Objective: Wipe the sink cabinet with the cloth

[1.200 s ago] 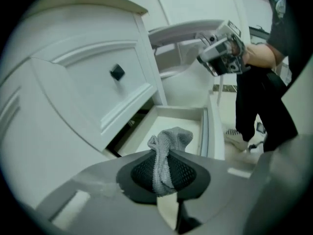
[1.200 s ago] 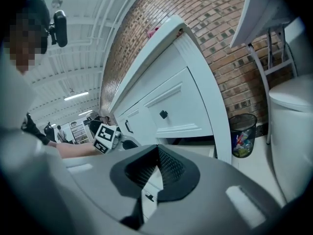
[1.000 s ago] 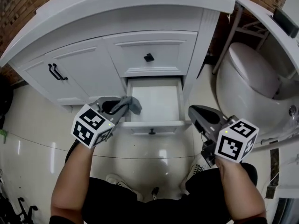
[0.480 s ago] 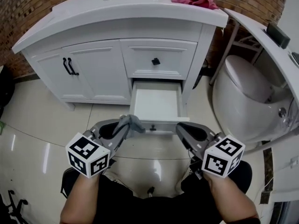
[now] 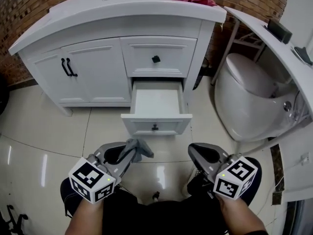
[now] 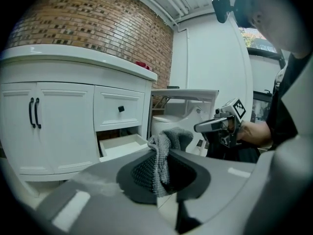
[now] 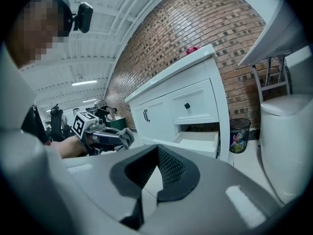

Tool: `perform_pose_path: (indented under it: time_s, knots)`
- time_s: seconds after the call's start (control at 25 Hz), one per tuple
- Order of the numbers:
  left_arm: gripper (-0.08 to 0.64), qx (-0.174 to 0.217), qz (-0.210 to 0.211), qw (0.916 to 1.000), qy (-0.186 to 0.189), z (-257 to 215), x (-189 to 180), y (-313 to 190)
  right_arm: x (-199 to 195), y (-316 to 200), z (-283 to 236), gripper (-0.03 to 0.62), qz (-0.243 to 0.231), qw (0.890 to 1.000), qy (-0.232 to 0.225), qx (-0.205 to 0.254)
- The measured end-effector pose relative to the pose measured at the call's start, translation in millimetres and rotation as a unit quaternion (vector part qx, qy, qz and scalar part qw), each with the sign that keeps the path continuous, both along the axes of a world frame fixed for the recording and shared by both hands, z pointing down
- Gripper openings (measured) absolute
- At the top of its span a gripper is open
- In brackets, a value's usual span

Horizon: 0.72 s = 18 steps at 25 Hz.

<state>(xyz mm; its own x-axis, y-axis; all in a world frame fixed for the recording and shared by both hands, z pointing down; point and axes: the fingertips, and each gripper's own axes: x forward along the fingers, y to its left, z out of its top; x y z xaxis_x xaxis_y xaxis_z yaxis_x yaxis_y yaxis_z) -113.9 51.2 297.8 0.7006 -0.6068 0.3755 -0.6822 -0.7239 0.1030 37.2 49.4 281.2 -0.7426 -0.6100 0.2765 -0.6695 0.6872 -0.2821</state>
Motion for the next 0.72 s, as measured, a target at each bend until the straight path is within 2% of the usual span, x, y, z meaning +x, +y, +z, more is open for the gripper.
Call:
perform_pose_path:
  time_s: [0.24,0.36,0.72]
  knots:
    - [0.039,-0.028,0.027,0.9992,-0.004,27,14,17,-6,16,5,0.002,-0.011,1.000,0.017,0.014]
    - [0.040,-0.031,0.025,0.9992,-0.003,30,10,16,-9,17,6,0.002,-0.011,0.999,0.029,0.030]
    - [0.040,-0.027,0.015,0.9995,0.004,28,6,19,-14,21,9,0.002,-0.013,0.999,0.026,0.035]
